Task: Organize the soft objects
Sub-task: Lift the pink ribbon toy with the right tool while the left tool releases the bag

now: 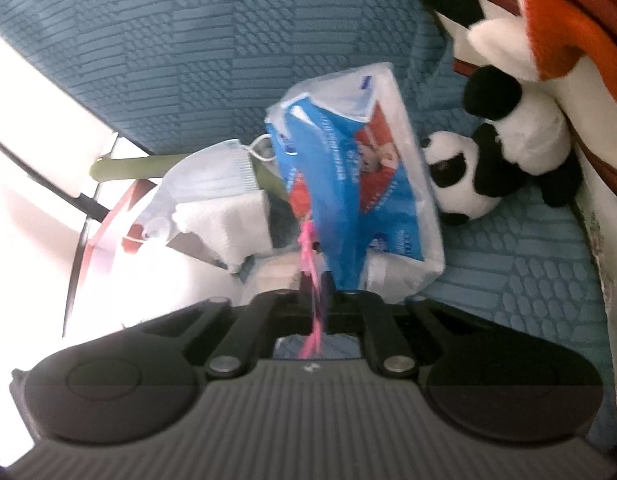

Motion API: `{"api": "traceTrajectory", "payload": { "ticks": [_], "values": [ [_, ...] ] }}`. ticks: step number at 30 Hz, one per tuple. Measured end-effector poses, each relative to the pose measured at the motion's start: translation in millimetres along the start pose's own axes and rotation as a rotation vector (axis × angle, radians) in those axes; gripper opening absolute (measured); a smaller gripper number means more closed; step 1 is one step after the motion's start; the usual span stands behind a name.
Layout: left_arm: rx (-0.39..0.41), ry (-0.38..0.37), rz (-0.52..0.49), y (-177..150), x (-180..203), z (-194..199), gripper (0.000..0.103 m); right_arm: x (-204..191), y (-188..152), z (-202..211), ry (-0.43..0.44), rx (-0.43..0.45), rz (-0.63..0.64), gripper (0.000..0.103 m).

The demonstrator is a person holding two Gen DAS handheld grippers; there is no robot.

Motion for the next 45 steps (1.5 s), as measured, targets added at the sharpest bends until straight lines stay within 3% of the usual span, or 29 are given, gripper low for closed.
{"api": "traceTrajectory", "payload": {
  "ticks": [3,4,7,14,23,29,37,39,40,41,45],
  "values": [
    [-0.014,0.030,0.026,0.0,-7.2,-8.3,0.034,-3.0,-1.4,3.7,0.012,0.009,0.014,0.005],
    [-0.020,0.038,0.030,0.3,-8.9,-10.7,0.021,-3.8,-1.9,5.7,0.020,0.015,0.016,0.005],
    [-0.007,0.046,0.013,1.0,-9.6,-10.0,0.007,-9.2,-1.8,11.9,0.059,0.042,0.021,0.005],
    [0.038,0.054,-0.148,3.7,10.7,19.3,0.003,-18.7,-6.8,25.0,0.118,0.077,0.039,0.005],
    [0.060,0.066,-0.211,1.8,8.4,63.1,0.003,-41.8,-25.5,34.9,0.110,0.074,0.126,0.005],
    [0.055,0.058,-0.238,-1.5,-2.7,77.9,0.003,-50.8,-50.3,40.5,0.003,0.061,0.218,0.005],
    [0.023,0.104,-0.231,-11.8,-26.7,61.6,0.005,-46.5,-65.0,23.3,-0.105,-0.012,0.255,0.005],
    [0.009,0.132,-0.242,-14.0,-31.8,57.3,0.022,-43.4,-65.0,19.8,-0.127,-0.023,0.248,0.005],
    [0.005,0.138,-0.251,-15.6,-32.6,55.9,0.039,-42.8,-64.7,18.5,-0.140,-0.023,0.254,0.005],
    [0.007,0.139,-0.257,-16.0,-33.0,55.4,0.049,-42.8,-64.2,17.3,-0.152,-0.021,0.263,0.005],
    [0.037,0.148,-0.360,-16.7,-26.5,53.6,0.058,-42.9,-64.6,13.3,-0.167,-0.028,0.282,0.005]
  ]
}}
Point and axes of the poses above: each gripper's, at about its wrist camera, not at the fingertips, and z roughly against the way its jaws point, x to its right, y to its top, the point moved 3 cm from there along -z, roughly the way its jaws point, and after that the axes turned 9 degrees about x, right-handed, at the moved point
